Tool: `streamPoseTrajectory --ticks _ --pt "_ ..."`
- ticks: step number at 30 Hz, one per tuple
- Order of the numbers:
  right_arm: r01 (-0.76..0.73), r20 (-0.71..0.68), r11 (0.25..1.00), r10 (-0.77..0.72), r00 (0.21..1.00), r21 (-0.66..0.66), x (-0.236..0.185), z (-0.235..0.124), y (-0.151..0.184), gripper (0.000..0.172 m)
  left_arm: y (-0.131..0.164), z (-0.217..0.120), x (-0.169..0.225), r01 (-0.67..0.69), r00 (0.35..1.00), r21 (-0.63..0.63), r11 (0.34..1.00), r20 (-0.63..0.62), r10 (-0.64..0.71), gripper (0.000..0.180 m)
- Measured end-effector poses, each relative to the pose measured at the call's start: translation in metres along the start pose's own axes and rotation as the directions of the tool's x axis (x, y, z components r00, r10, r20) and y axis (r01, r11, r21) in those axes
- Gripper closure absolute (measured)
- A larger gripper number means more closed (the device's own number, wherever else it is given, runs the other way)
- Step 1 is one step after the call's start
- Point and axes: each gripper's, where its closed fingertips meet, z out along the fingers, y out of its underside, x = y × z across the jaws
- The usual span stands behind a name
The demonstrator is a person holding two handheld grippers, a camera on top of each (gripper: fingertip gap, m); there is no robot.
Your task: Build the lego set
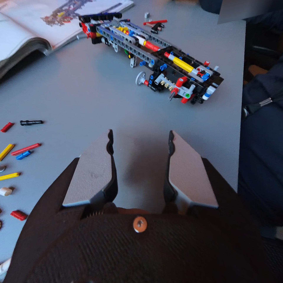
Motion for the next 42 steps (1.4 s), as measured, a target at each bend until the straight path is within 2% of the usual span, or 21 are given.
streamPoseTrajectory --ticks 4,8,11,13,15,18,21,24,27,29,32,37,42 --pt "-0.004 -0.012 1.0 0.003 1.0 -0.006 0.002 0.002 0.001 0.158 0.014 0.011 0.004 0.024 0.998 -0.118 0.993 -0.047 -0.03 0.11" --pt "-0.032 -0.047 0.999 0.032 0.998 0.003 0.009 0.001 -0.001 0.157 0.004 0.008 0.002 0.068 0.996 -0.048 0.997 -0.059 -0.07 0.112" --pt "-0.075 -0.065 0.997 0.077 0.995 0.035 0.013 0.001 -0.005 0.152 -0.012 -0.004 -0.011 0.133 0.991 0.085 0.987 -0.022 -0.132 0.115" --pt "-0.099 -0.074 0.995 0.101 0.992 0.032 0.015 0.002 -0.004 0.147 -0.03 -0.016 -0.034 0.159 0.982 0.202 0.966 0.072 -0.176 0.118" --pt "-0.103 -0.105 0.995 0.104 0.989 0.009 0.019 0.002 -0.001 0.14 -0.051 -0.025 -0.059 0.179 0.958 0.224 0.958 0.181 -0.222 0.123" --pt "-0.098 -0.149 0.995 0.095 0.984 -0.019 0.023 0.003 0.002 0.134 -0.095 -0.017 -0.083 0.127 0.939 0.108 0.986 0.306 -0.154 0.122" --pt "-0.115 -0.141 0.992 0.108 0.984 -0.044 0.021 0.004 0.005 0.132 -0.143 0.013 -0.099 0.047 0.929 -0.073 0.996 0.371 -0.016 0.12" --pt "-0.115 -0.14 0.992 0.108 0.984 -0.043 0.02 0.002 0.004 0.131 -0.189 0.05 -0.106 -0.021 0.933 -0.143 0.99 0.352 0.07 0.121" --pt "-0.075 -0.171 0.996 0.066 0.983 -0.048 0.024 -0.003 0.001 0.131 -0.209 0.07 -0.12 -0.016 0.925 -0.129 0.991 0.376 0.064 0.123" --pt "-0.052 -0.194 0.998 0.043 0.98 -0.043 0.028 -0.007 -0.003 0.132 -0.202 0.078 -0.125 0.038 0.93 -0.097 0.995 0.368 0.001 0.124" --pt "-0.05 -0.196 0.999 0.045 0.98 -0.02 0.028 -0.011 -0.008 0.133 -0.169 0.075 -0.132 0.124 0.916 -0.071 0.99 0.391 -0.087 0.124" --pt "-0.038 -0.16 0.999 0.032 0.987 -0.036 0.022 -0.005 -0.002 0.133 -0.095 0.036 -0.131 0.291 0.862 -0.005 0.957 0.435 -0.26 0.124" --pt "0.061 -0.154 0.993 -0.076 0.985 -0.098 0.016 0.004 0.011 0.135 -0.019 -0.003 -0.112 0.405 0.81 0.011 0.914 0.46 -0.364 0.123"
